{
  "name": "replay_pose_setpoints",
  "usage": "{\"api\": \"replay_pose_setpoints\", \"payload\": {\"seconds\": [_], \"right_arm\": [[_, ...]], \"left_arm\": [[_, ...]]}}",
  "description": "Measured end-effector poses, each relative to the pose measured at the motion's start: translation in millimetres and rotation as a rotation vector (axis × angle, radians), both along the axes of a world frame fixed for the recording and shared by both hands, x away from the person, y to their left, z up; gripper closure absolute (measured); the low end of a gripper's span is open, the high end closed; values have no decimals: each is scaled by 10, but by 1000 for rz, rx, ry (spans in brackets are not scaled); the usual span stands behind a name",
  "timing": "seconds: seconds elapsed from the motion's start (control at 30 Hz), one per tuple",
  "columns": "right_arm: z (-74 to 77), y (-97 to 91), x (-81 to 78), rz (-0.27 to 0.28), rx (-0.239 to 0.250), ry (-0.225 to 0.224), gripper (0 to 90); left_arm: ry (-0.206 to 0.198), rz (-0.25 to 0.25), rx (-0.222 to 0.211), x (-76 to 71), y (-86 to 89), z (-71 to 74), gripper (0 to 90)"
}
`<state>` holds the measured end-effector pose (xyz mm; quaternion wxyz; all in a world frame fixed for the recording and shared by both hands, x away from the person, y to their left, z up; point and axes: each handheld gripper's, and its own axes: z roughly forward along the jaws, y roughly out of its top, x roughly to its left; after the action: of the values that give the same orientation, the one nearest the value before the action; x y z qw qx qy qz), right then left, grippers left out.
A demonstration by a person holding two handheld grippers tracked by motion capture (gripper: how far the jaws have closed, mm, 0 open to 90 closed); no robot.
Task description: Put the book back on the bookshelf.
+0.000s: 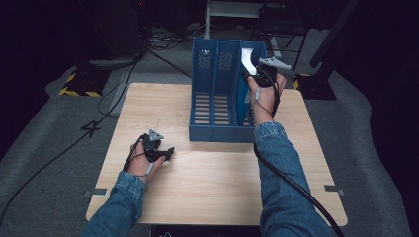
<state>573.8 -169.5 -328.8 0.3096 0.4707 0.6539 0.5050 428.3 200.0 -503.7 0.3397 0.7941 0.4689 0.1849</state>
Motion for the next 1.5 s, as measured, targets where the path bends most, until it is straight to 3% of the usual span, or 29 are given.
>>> {"api": "replay_pose_setpoints", "payload": {"seconds": [0.1, 0.3, 0.53, 0.7, 0.83, 1.0, 1.1, 1.17, 1.23, 1.37, 1.5], "right_arm": [[-1, -1, -32, -2, -30, -4, 584], [18, -13, -84, -42, -73, 37, 587], [26, 35, 0, -75, -45, 50, 592], [25, 99, -37, -80, -65, 57, 591], [39, 112, -108, -81, -86, 100, 587], [44, 131, -102, -88, -104, 102, 585], [84, 132, -52, -94, -120, 146, 570], [94, 126, 20, -105, -125, 211, 568], [99, 130, 64, -122, -135, 232, 582], [125, 139, 81, -130, -138, 241, 603], [143, 156, 88, -138, -123, 171, 609]], "left_arm": [[0, 0, 1, 0, 0, 0, 308], [-1, 2, 2, -4, -1, 0, 308], [0, 4, 1, -8, -1, 0, 308], [0, 1, 3, -17, 5, 1, 308], [1, 2, 4, -22, 5, 2, 308], [2, 6, 0, -44, 15, 1, 306], [8, 10, 0, -68, 27, 4, 299], [2, 5, 0, -80, 36, -1, 294], [6, 3, -1, -94, 44, 0, 289], [5, 1, 5, -111, 58, 1, 288], [4, 4, 1, -122, 58, -1, 288]]}}
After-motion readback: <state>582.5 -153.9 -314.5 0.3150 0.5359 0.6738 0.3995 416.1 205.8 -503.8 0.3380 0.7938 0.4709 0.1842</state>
